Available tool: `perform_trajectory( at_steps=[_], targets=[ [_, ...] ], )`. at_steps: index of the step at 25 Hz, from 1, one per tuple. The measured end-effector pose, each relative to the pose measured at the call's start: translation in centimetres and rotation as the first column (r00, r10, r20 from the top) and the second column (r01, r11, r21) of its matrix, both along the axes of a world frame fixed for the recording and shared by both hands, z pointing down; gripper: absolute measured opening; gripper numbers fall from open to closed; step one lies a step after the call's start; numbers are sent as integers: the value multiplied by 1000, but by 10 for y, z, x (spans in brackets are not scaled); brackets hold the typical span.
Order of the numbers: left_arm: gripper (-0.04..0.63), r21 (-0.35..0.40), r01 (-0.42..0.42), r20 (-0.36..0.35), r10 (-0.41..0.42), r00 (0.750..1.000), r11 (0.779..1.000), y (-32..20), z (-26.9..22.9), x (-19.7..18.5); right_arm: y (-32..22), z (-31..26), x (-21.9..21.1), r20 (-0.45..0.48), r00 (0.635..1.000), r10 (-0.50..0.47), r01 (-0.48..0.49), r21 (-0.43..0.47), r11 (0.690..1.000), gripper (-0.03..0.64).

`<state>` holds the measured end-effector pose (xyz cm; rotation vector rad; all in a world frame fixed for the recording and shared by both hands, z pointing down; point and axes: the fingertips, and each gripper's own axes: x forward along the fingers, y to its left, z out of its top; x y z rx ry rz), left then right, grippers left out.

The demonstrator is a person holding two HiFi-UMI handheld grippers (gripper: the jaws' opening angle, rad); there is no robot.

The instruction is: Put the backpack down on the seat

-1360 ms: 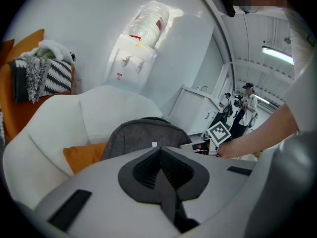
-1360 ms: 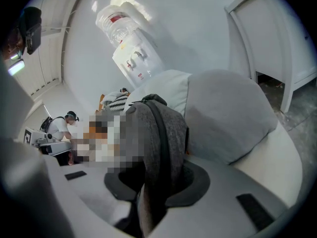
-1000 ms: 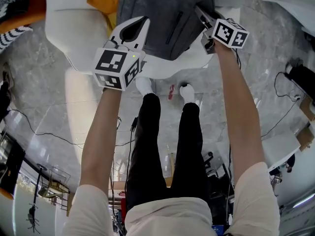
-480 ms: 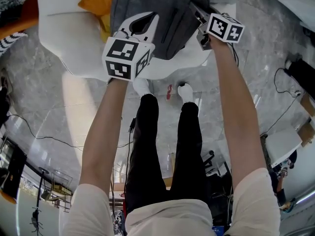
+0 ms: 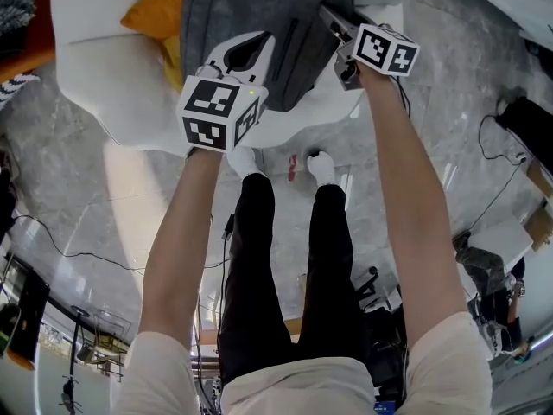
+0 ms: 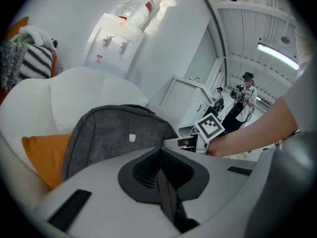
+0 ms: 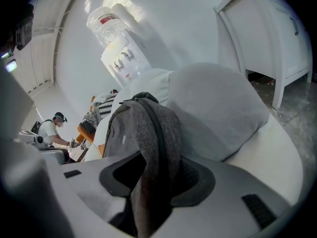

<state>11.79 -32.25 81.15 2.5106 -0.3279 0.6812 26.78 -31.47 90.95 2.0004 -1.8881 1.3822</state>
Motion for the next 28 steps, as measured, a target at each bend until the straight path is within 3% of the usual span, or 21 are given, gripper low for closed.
perform_trajectory(
  at_steps=[12, 28],
  targets=[
    [17, 6, 5, 5, -5, 1000, 1000, -5, -14, -10, 13, -1, -4, -38, 997, -62, 59, -86, 995, 256],
    [17, 31, 38, 23, -38, 999, 999, 1, -54, -31, 41, -42, -8, -68, 996, -53, 46, -107, 993, 258]
  ],
)
